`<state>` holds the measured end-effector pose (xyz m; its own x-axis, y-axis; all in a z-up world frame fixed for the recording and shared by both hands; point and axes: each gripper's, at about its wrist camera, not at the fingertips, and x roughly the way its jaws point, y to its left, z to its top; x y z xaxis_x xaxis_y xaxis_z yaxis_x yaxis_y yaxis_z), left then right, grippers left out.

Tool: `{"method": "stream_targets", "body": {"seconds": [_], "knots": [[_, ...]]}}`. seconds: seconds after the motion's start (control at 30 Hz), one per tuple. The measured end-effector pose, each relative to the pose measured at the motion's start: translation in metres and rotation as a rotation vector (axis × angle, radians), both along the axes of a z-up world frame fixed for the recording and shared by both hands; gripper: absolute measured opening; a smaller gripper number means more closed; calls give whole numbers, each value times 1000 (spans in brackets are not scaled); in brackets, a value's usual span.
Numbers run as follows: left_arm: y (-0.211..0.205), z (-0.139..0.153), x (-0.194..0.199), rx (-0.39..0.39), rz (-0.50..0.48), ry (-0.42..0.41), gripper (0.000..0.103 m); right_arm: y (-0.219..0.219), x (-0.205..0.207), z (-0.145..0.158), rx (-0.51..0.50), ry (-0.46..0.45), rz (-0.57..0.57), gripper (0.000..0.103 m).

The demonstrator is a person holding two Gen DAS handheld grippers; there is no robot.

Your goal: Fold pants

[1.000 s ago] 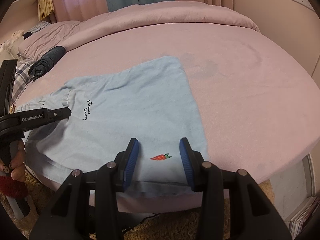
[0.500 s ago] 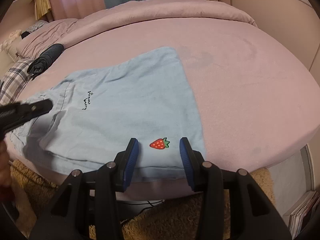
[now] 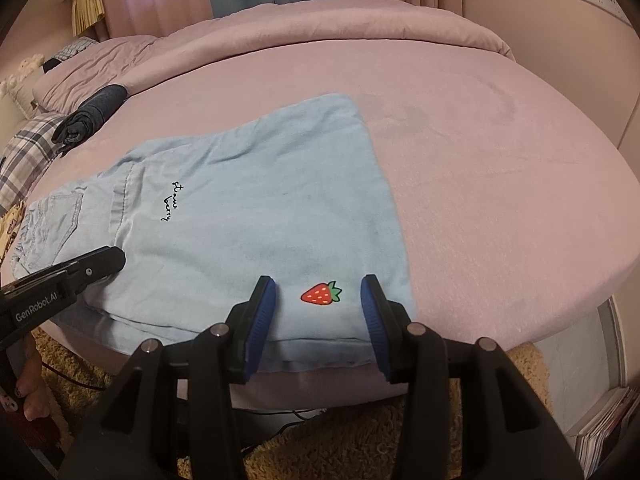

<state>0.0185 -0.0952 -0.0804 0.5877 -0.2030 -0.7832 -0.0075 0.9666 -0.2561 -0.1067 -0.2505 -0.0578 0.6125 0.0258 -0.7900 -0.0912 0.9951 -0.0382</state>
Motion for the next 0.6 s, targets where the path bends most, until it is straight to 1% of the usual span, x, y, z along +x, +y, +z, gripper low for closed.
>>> {"method": "stream_targets", "body": {"seconds": [0.2,0.33,0.47,0.6], "knots": [[4,-2,-4,-18,4,-10,14,0,0,-1,2,-19,5,45],[3,-3,-2,-12,1,-26,15,2,-1,-2,-12,-32,13,46],[1,-4,-9,-3,8,-29,15,0,-1,-2,4,-34,15,46],[4,-4,-8,-11,9,-32,15,2,-2,-2,1,-40,16,46]]}}
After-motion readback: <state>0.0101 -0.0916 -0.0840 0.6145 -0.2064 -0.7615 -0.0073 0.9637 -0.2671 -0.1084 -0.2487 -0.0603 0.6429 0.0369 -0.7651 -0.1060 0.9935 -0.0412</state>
